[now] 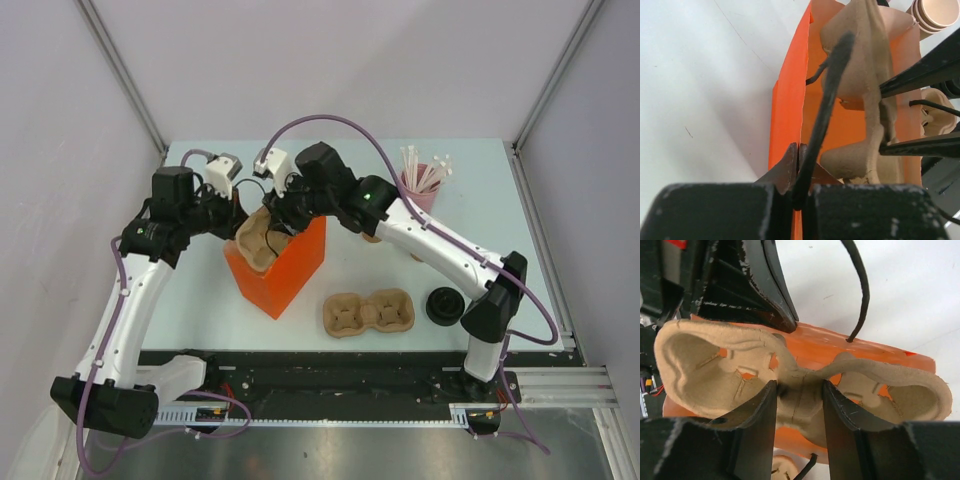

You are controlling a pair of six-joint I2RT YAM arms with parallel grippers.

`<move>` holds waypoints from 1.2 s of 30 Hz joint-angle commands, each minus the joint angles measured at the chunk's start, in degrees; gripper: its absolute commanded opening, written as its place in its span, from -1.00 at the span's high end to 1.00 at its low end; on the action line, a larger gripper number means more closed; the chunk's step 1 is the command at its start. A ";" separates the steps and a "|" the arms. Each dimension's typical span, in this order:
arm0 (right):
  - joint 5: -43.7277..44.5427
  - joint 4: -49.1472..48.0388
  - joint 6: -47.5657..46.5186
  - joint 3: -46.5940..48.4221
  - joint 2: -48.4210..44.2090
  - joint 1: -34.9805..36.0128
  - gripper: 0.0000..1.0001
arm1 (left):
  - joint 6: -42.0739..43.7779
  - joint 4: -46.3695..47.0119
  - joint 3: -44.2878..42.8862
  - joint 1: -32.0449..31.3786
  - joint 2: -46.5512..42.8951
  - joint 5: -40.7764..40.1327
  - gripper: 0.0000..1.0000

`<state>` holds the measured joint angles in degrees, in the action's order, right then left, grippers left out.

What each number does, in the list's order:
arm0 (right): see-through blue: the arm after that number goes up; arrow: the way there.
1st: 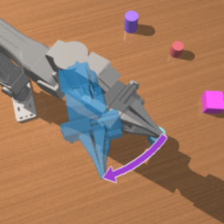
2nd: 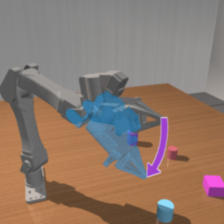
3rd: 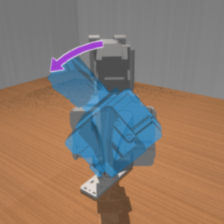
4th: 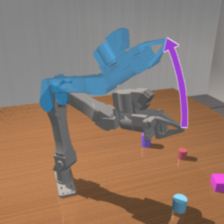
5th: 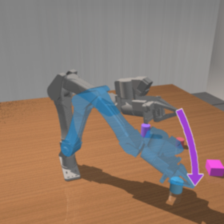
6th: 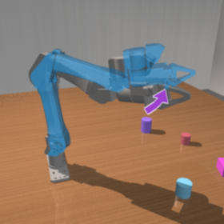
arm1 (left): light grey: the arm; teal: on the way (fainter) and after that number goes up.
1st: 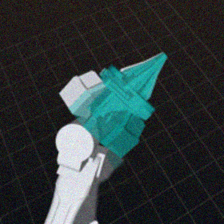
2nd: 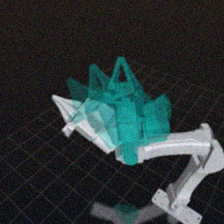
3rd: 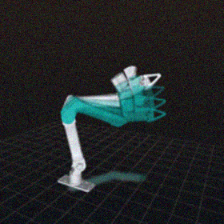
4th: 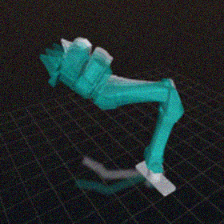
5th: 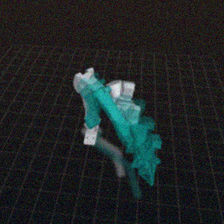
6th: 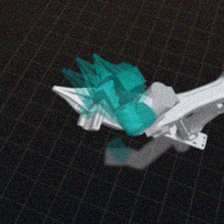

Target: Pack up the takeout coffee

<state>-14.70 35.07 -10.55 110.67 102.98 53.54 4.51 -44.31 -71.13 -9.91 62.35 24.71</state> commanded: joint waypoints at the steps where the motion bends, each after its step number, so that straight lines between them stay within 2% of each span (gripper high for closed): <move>1: 8.88 6.83 3.51 5.43 2.57 1.83 1.00 | 2.16 1.69 0.12 0.16 -0.91 2.98 0.99; 10: 11.61 17.65 0.44 8.33 5.48 3.06 1.00 | 4.36 1.95 -0.85 0.16 -0.47 -0.54 0.99; 16: 12.41 17.49 0.17 6.23 3.55 3.06 1.00 | 4.45 2.13 -1.03 0.24 -0.39 -0.02 0.99; 21: 12.94 18.36 -0.96 6.48 6.88 4.64 1.00 | 2.26 2.48 -0.06 0.16 -0.30 2.19 0.99; 26: 14.61 21.88 -1.50 4.30 8.29 5.35 1.00 | 1.81 3.36 -0.06 0.16 0.06 -4.48 0.99; 30: 14.17 22.15 0.08 2.53 8.55 4.65 1.00 | 2.95 3.80 -0.41 0.24 -0.38 -4.49 0.99; 36: 14.52 25.56 1.32 5.07 11.97 4.47 1.00 | 4.89 4.24 0.12 -0.55 -0.47 -4.14 0.99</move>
<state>-1.15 54.02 -10.48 113.78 112.18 58.26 5.63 -42.52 -70.96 -10.02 62.57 21.91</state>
